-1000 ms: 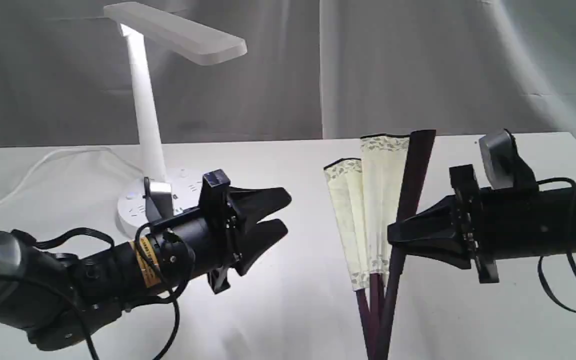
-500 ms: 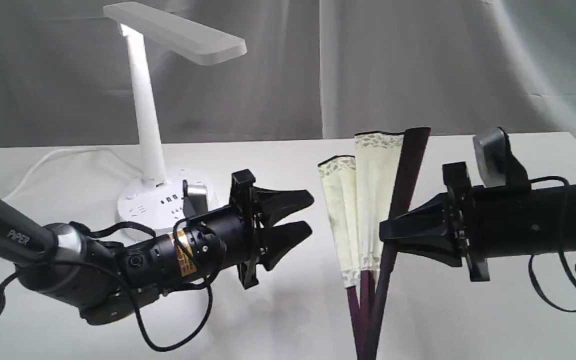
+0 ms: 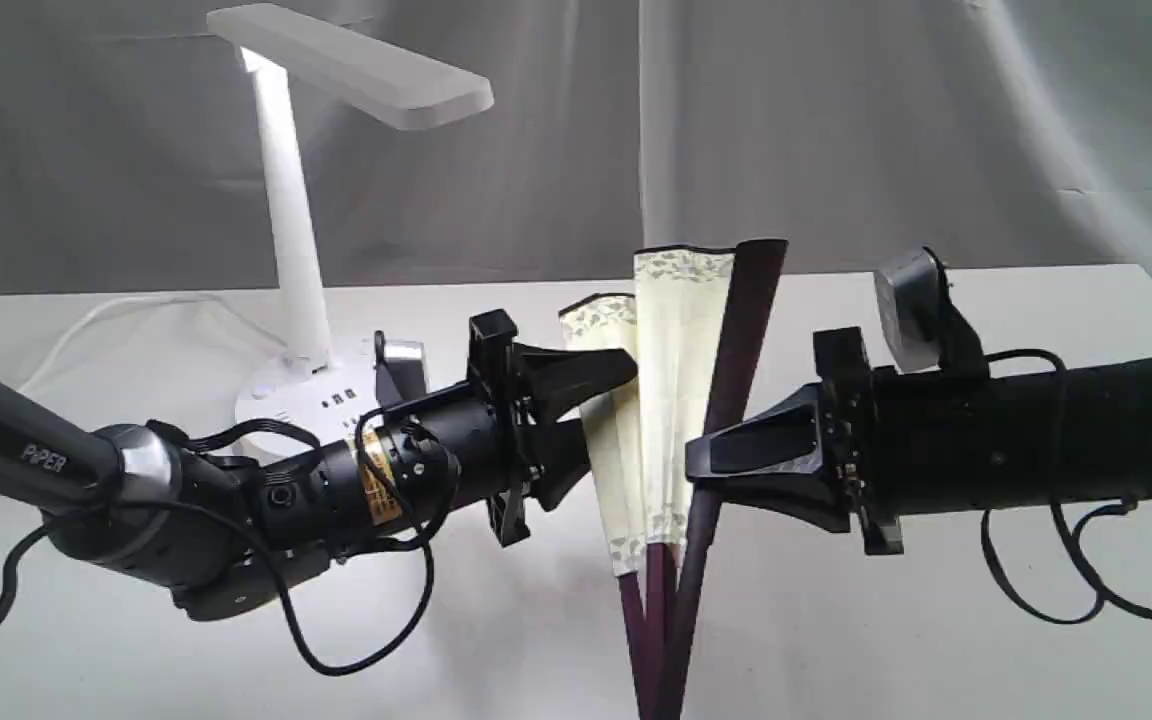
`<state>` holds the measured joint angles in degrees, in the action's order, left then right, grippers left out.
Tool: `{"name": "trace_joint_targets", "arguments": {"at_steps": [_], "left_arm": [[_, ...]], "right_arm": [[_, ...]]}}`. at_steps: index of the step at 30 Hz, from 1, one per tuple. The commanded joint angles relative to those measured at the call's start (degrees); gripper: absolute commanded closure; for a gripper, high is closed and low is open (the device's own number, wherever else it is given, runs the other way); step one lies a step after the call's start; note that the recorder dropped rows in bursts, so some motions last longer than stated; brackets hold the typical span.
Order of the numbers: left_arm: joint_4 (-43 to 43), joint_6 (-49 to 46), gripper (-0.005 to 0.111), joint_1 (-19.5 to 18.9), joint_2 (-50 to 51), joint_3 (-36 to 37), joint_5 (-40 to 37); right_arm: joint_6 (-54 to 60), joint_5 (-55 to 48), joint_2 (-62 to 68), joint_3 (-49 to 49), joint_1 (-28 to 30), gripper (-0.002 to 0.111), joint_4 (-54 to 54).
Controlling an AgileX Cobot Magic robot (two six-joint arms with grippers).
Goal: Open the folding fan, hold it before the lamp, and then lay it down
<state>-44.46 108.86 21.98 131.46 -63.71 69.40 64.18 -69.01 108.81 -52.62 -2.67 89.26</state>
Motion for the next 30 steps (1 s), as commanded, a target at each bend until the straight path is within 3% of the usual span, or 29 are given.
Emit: {"name": "trace_joint_targets", "arguments": {"at_steps": [1, 7, 16, 23, 30], "left_arm": [[-0.71, 0.54, 0.063, 0.30, -0.08, -0.29, 0.56], [-2.39, 0.28, 0.107, 0.30, -0.08, -0.29, 0.56], [-3.98, 3.61, 0.107, 0.30, -0.08, -0.29, 0.56], [-4.23, 5.01, 0.107, 0.30, -1.07, -0.29, 0.56], [-5.37, 5.23, 0.107, 0.30, -1.83, -0.29, 0.56]], "right_arm": [[0.95, -0.96, -0.62, -0.14, -0.11, 0.108, 0.85], [0.95, -0.96, -0.40, -0.14, -0.11, 0.108, -1.15], [0.95, -0.96, -0.40, -0.14, -0.11, 0.105, -0.91], [0.07, -0.96, -0.40, -0.14, -0.11, 0.078, 0.93], [0.46, 2.47, -0.40, -0.14, -0.11, 0.070, 6.48]]}}
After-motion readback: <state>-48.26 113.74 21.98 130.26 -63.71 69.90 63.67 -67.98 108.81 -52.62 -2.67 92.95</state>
